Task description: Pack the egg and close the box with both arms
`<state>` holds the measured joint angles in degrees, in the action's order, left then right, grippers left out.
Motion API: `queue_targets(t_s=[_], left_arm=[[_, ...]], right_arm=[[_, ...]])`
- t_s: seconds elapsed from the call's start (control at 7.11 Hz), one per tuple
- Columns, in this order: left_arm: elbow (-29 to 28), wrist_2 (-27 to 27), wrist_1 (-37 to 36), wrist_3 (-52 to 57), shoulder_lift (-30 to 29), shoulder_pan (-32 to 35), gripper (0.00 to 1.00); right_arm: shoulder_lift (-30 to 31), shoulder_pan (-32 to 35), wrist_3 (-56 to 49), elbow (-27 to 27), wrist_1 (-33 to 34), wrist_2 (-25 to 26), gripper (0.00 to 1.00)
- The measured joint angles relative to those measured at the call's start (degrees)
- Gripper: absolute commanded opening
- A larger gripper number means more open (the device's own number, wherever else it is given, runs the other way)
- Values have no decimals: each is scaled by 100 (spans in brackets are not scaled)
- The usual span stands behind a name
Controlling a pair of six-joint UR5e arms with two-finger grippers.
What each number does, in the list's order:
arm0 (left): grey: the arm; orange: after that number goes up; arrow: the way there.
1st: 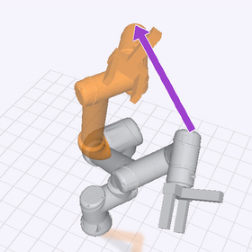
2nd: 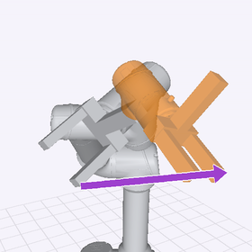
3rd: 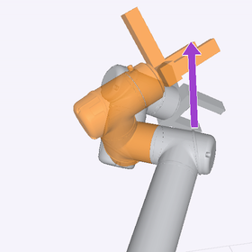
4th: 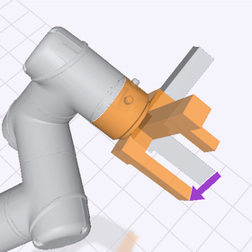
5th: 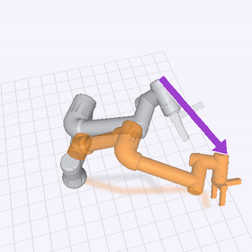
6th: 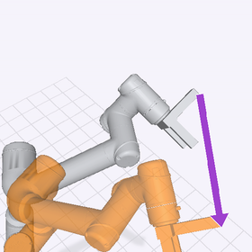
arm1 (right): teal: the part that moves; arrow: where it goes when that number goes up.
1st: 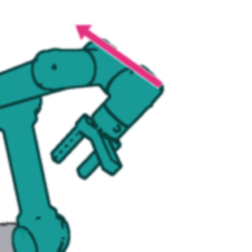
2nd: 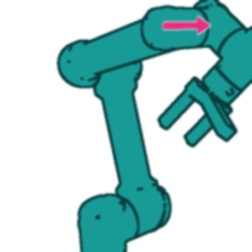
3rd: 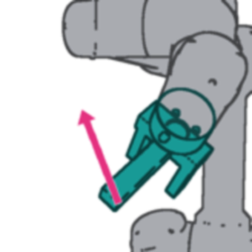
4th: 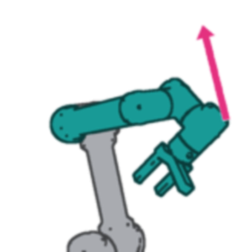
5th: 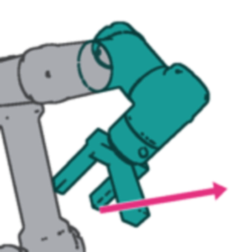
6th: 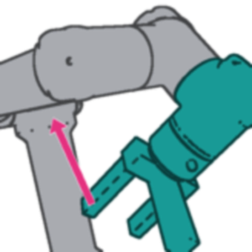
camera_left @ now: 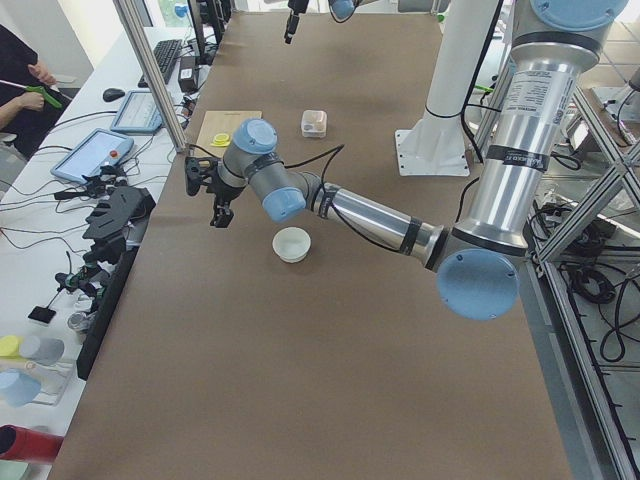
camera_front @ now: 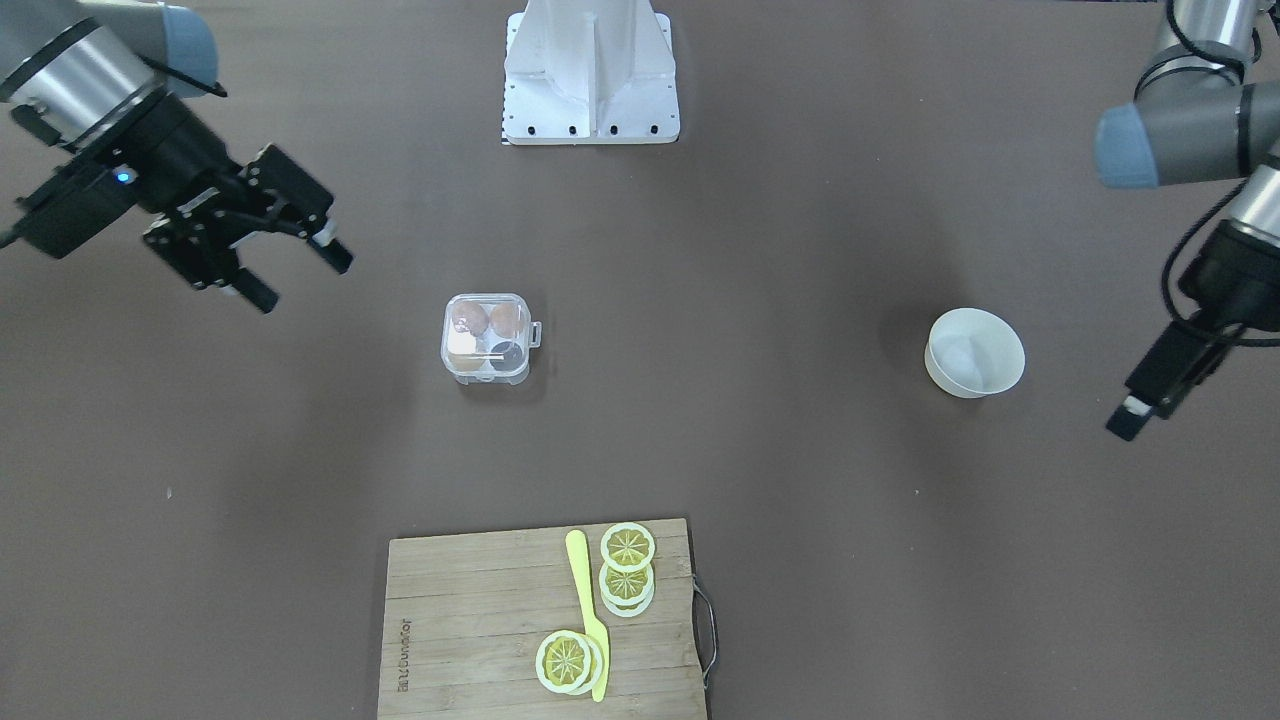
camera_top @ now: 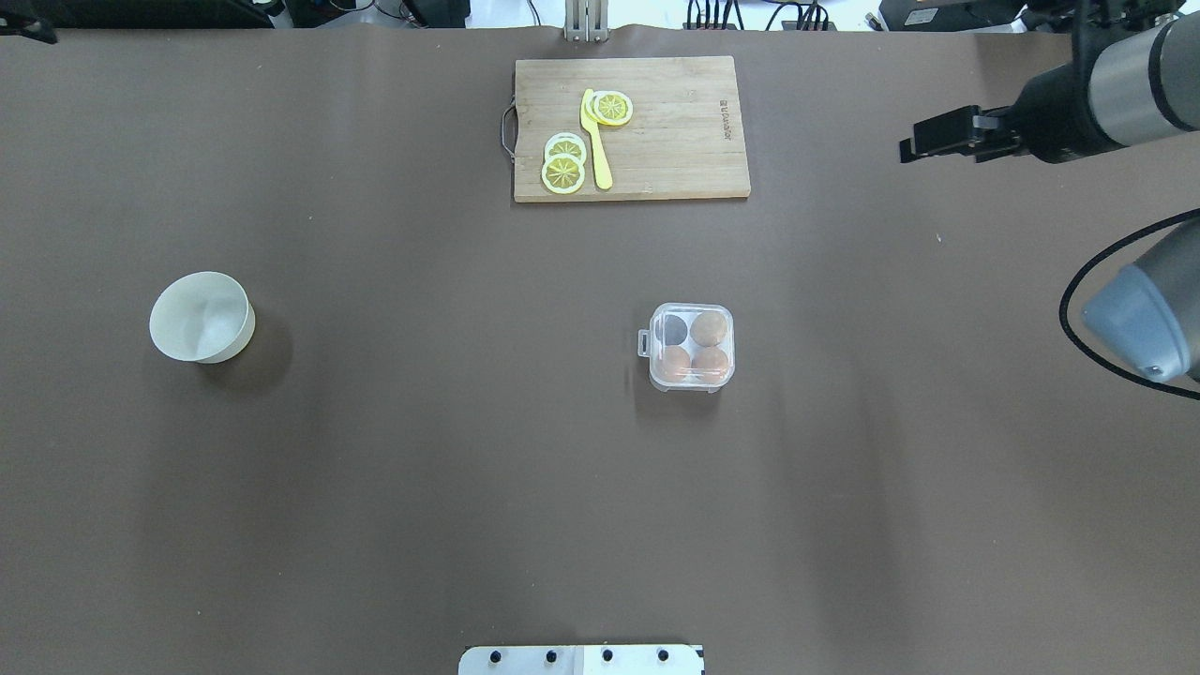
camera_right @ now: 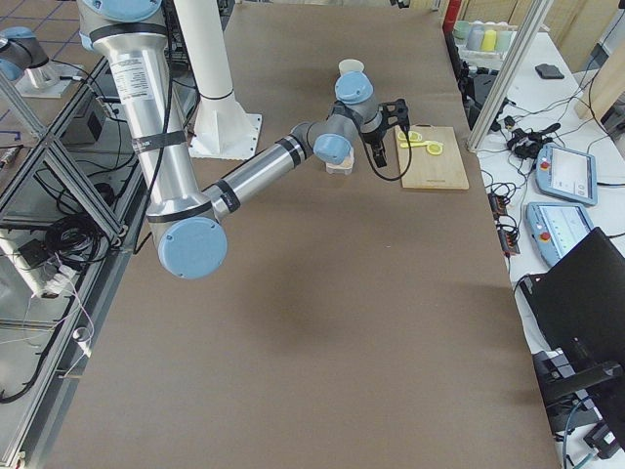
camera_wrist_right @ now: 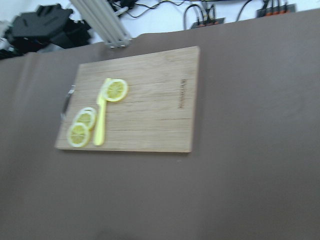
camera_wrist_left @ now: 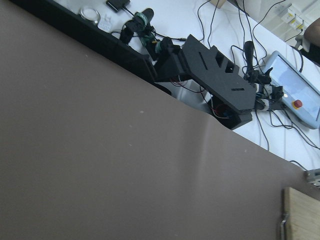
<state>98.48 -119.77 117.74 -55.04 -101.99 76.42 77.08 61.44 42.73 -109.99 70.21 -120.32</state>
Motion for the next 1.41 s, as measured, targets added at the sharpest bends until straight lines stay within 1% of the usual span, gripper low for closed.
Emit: queue_targets(t_s=[0.14,0.28,0.42,0.56,0.7,0.84,0.98,1.12,1.41], left_arm=[[199,-3,-779,1091,147,227,98],[320,-40,-1460,1900,259,330,98],[362,-204,-1977,2463,365,389,98],[378,-517,-2323,2873,566,473,98],[406,-763,-2488,3137,835,558,98],[383,-881,-2534,3383,1007,609,98],[292,-936,-2533,3683,1114,732,98],[162,-1077,-2528,4026,1214,958,98],[-82,-1637,-2527,4436,1347,1284,98]], right_arm=[[90,193,-1376,28,960,256,99],[127,352,-2543,105,1860,470,99],[207,517,-3230,212,2459,482,99],[434,775,-3563,350,2727,165,99],[665,1142,-3738,555,2803,-435,99],[851,1531,-3956,793,2829,-1033,99],[1012,1904,-4321,1023,2842,-1423,99],[1120,2256,-4740,1260,2857,-1649,99],[1346,2761,-5373,1569,2871,-1914,99]])
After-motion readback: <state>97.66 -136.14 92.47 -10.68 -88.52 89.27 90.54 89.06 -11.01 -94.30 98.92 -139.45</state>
